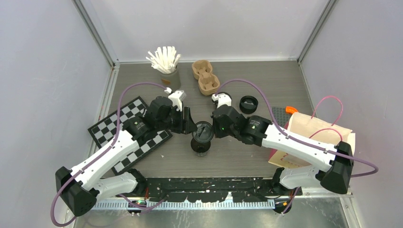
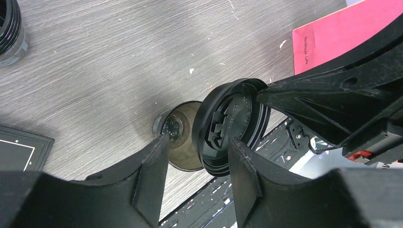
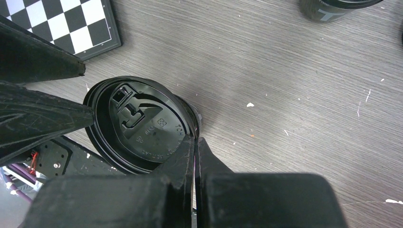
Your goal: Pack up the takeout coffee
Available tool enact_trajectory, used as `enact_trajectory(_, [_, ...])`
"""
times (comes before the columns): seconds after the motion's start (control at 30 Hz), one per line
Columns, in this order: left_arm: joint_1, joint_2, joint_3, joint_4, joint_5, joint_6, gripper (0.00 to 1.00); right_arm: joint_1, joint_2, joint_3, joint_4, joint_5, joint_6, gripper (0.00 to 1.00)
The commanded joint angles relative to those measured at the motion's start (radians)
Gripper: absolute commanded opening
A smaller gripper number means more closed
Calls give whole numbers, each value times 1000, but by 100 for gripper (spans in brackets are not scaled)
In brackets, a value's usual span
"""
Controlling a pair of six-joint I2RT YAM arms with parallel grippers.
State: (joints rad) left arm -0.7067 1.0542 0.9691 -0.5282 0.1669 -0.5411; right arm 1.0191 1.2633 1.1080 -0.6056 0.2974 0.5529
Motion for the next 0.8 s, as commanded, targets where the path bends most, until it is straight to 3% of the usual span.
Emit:
enact_trajectory(0.0, [-2,3,-9,26,-19,21,48,15,-44,36,40,36,25,1])
enact_trajectory(0.1, [-2,2,-17,28,-19,20,38,25,-54,35,40,41,31,0])
enact_trajectory(0.3, [-2,-3,-31,41,-20,15,29,33,-74,33,47,41,36,0])
enact_trajectory(0.53, [-2,-35,-89,125,41,-5,0,33,-114,6,101,21,13,3])
enact_trajectory(0.6, [1,-46,-112,164,71,-17,0,34,-132,-6,142,2,-22,15])
enact_trajectory(0.77, [49,-65,-104,161,178,-51,0,34,-251,-49,260,-51,-140,59])
